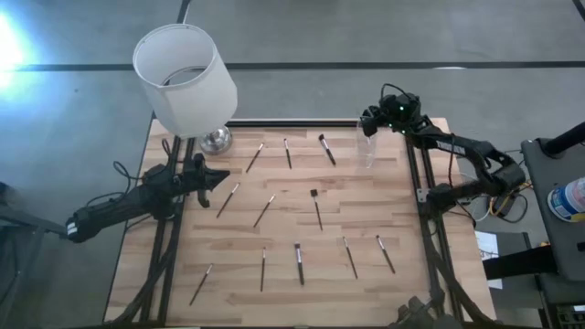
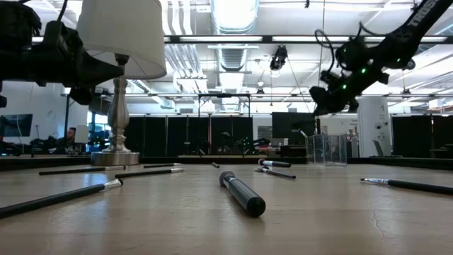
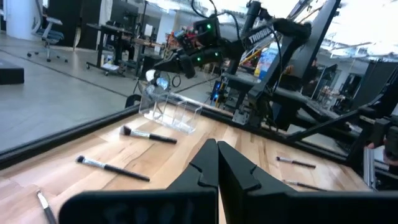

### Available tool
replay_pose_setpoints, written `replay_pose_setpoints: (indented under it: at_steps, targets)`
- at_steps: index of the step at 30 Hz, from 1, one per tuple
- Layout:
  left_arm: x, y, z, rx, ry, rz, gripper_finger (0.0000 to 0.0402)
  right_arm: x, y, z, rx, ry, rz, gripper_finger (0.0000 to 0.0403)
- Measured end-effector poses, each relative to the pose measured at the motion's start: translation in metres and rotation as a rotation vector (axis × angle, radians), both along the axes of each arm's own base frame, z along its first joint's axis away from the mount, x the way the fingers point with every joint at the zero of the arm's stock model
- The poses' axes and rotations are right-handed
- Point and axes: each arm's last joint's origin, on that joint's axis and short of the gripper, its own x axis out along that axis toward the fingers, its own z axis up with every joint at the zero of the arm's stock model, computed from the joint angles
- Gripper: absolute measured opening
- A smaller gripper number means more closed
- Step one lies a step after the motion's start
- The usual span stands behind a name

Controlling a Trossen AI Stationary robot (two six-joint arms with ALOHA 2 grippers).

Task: Put items in baskets/containers
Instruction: Put the eyeshadow brush into the transparent organizer

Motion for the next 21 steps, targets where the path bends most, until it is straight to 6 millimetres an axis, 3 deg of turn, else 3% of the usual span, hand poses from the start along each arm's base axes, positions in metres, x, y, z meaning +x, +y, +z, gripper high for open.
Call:
replay_pose_setpoints:
  at_steps: [9,14,21]
  targets:
    - [0.0,0.0,0.009,-0.052,-0.105,-0.006,0.0,-0.002,0.044,-0.002,-0.092,-0.036,0.126,0.0008]
    - [0.005,-0.001,0.001,-0.06,-0.011,-0.098,0.0,-0.003,0.063,-0.004,-0.164,-0.084,0.172,0.0008]
    - [0.015,0.005,0.005,-0.012,-0.02,0.012,0.0,-0.005,0.078,0.0,-0.219,-0.125,0.209,0.0008]
